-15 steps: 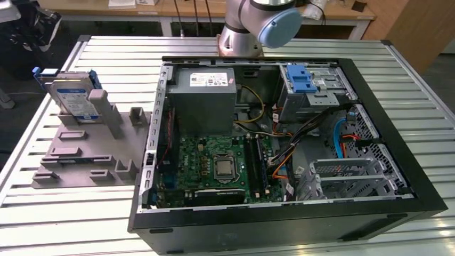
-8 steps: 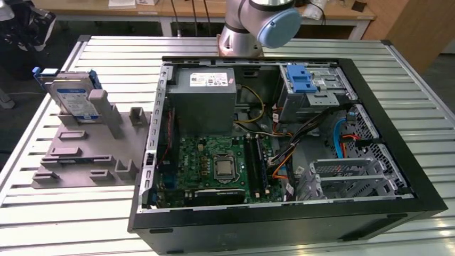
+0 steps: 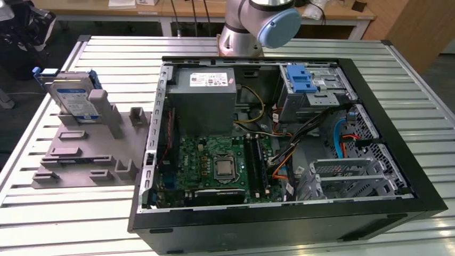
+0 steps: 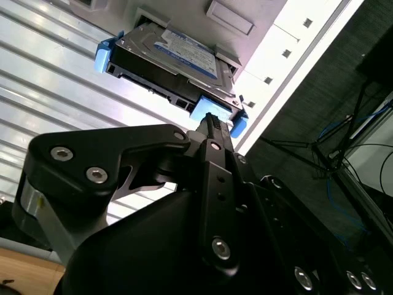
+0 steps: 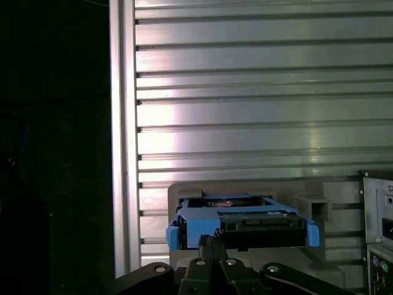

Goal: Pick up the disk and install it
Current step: 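Pick up the disk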

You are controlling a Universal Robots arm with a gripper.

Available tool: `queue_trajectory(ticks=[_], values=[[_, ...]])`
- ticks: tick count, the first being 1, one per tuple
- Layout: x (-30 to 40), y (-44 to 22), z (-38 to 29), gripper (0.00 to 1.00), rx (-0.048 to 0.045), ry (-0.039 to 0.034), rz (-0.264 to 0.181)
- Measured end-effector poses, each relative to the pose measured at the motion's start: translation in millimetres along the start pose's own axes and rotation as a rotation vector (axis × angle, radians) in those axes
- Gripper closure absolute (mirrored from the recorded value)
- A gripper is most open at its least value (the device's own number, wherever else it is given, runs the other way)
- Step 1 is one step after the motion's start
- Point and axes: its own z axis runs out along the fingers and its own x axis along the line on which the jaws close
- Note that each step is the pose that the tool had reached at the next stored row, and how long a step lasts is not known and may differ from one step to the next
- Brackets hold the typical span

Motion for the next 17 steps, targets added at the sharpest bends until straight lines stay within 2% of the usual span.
queue_trajectory(ticks=[4, 7, 17], values=[[0.0, 0.0, 0.0, 0.89, 0.0000, 0.0003, -0.006], [0.1, 0.0, 0.1, 0.89, 0.0001, 0.0011, -0.028], [0.0, 0.0, 0.1, 0.89, 0.0010, 0.0076, -0.182]])
